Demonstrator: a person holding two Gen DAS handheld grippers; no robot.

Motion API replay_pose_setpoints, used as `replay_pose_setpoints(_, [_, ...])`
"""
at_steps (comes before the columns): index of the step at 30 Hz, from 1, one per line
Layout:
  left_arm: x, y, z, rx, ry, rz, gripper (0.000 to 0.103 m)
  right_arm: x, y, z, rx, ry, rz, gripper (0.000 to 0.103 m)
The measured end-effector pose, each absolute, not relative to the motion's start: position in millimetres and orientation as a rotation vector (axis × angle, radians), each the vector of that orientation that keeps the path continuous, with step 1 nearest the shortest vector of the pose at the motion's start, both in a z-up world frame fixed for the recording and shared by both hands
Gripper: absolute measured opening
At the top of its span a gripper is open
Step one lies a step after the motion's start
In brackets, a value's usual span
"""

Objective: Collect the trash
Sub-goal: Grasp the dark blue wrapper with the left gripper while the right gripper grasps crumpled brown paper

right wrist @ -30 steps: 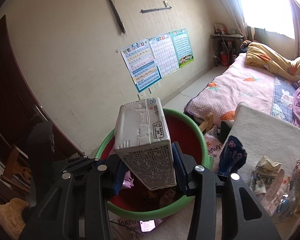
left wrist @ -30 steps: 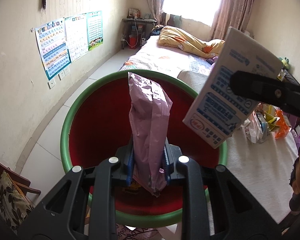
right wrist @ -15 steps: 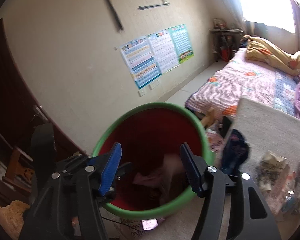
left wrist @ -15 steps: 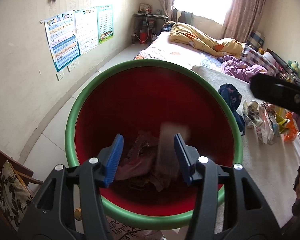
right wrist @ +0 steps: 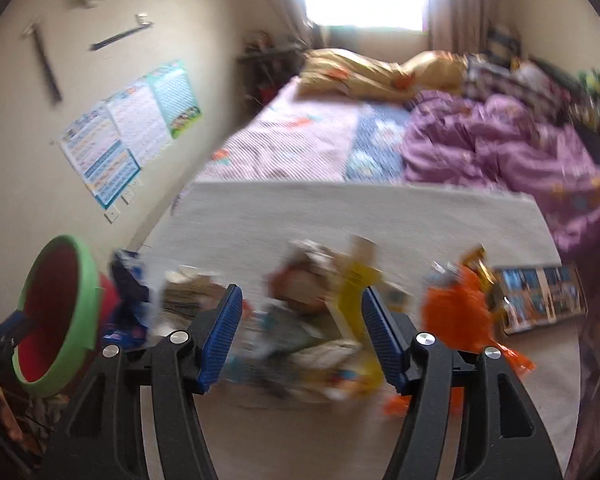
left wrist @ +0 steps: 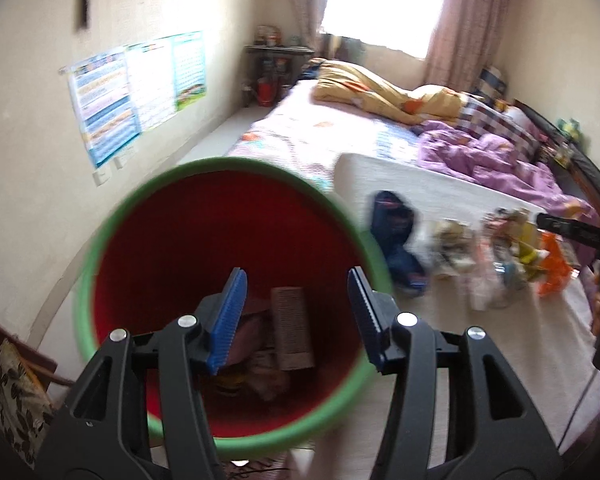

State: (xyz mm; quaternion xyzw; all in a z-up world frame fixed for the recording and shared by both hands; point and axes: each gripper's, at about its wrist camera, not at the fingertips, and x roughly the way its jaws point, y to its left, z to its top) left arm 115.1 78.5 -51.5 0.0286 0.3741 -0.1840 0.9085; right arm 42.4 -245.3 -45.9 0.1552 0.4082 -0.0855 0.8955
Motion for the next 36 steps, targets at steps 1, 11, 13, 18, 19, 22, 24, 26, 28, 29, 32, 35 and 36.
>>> replay_pose_setpoints(1, [111.1, 65.8, -50.7, 0.066, 0.771, -0.403, 0.050, 39.3, -254.1, -52.0, 0.346, 0.862, -0.170, 0.061])
replay_pose_setpoints(11, [139.3, -28.0, -74.2, 0.137, 0.836, -0.459, 0.054, 28.5, -249.4, -53.0, 0.360, 0.846, 0.006, 0.061])
replay_pose_setpoints(13, [153.7, -39.9, -84.8, 0.160, 0.859, -0.426, 0.054, 27.8, -240.3, -49.9, 0.357, 0.841, 0.057, 0.061])
replay_pose_setpoints(18, [179.7, -56.8, -106.2, 0.214, 0.925, -0.384, 0.054, 28.4, -232.7, -47.4, 0.332, 0.840, 0.114, 0.061])
replay_pose_setpoints(19, [182.3, -59.9, -108.8, 0.232, 0.926, -0.378, 0.053, 29.6, -234.6, -48.0, 0.330, 0.840, 0.112, 0.061])
replay_pose_setpoints(22, [185.0, -63.4, -110.5, 0.269, 0.913, -0.368, 0.032, 34.9, -242.2, -49.2, 0.312, 0.841, 0.092, 0.061])
replay_pose_setpoints(24, [187.1, -62.5, -110.2, 0.253, 0.929, -0.376, 0.017, 41.6, -246.1, -50.1, 0.286, 0.844, 0.081, 0.061])
replay_pose_setpoints(26, [184.4, -59.2, -105.2, 0.238, 0.920, -0.383, 0.013, 48.3, -246.4, -51.9, 0.245, 0.852, 0.076, 0.061])
replay_pose_setpoints(28, [175.0, -54.3, -93.7, 0.216, 0.898, -0.406, 0.012, 55.9, -247.5, -54.0, 0.213, 0.850, 0.078, 0.061])
replay_pose_setpoints(29, [170.6, -54.0, -89.4, 0.209, 0.887, -0.415, 0.012, 59.1, -247.4, -54.0, 0.203, 0.847, 0.077, 0.061])
replay_pose_setpoints(32, [149.4, -46.6, -72.1, 0.183, 0.865, -0.457, 0.012, 69.2, -248.0, -54.9, 0.170, 0.833, 0.072, 0.061])
replay_pose_setpoints(35, [120.2, -35.1, -61.6, 0.186, 0.869, -0.498, 0.012, 81.9, -246.5, -56.0, 0.123, 0.832, 0.067, 0.061])
replay_pose_setpoints(36, [111.7, -31.6, -60.3, 0.191, 0.875, -0.508, 0.012, 89.0, -245.7, -57.5, 0.104, 0.845, 0.063, 0.061])
